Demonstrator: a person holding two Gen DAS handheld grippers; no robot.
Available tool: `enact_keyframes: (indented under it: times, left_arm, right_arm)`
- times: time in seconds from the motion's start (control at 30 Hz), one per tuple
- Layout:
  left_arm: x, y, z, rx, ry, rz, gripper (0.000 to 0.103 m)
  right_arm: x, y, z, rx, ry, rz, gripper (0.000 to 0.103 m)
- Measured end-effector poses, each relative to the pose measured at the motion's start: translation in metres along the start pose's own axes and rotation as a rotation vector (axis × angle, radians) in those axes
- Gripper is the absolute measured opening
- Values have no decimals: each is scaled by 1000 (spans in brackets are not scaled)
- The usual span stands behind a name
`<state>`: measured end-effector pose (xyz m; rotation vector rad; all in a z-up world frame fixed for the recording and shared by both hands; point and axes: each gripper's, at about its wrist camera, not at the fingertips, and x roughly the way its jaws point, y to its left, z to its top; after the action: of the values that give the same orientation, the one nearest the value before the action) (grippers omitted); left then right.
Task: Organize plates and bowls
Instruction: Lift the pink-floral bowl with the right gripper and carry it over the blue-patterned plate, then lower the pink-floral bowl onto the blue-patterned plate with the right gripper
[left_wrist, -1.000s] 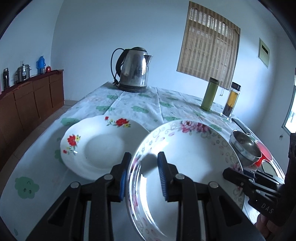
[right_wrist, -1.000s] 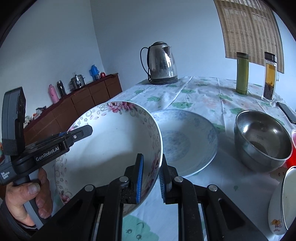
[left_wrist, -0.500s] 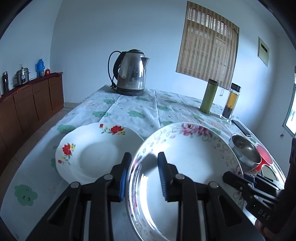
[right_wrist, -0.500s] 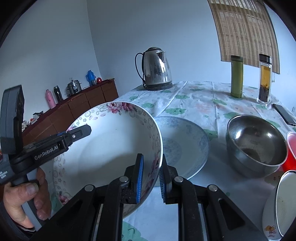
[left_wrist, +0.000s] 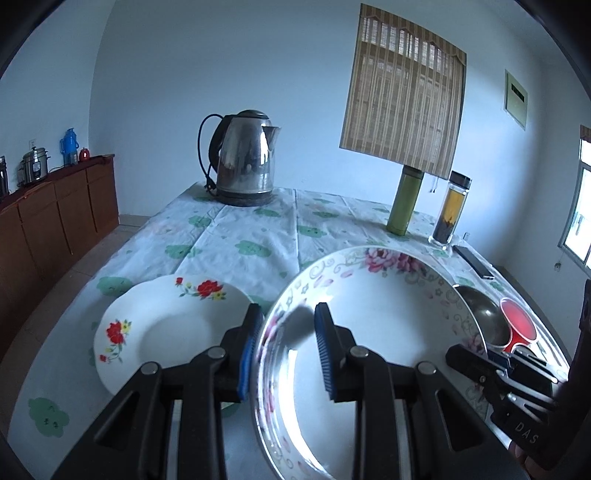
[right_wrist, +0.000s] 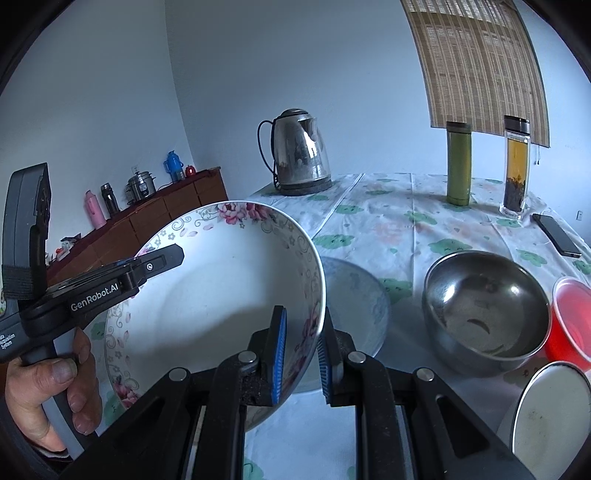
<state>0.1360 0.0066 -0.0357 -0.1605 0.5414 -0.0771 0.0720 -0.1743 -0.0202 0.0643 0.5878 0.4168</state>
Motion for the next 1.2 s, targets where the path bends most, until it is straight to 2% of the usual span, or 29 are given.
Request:
enact_keyframes:
  times: [0.23,0.43,0.6,0.9,1.2]
  left_arm:
    - [12,1,6,-34,-12,-15,27]
    - [19,-3,15,-27,-32,-22,27]
    - [23,-7,18,-15,-9,-19,27]
    - [21,-18,38,12,-36,-27,27]
    - [35,-18,33,8,-28,-51,27]
  right_arm:
    - [6,-4,2,1,-2,-16,18]
    - [7,-8,8,9,-13,-28,17]
    - [11,-12,8,23,-10,-37,18]
    - [2,-16,15,54,-13,-34,18]
    - [4,-19,17,51,6,-63,18]
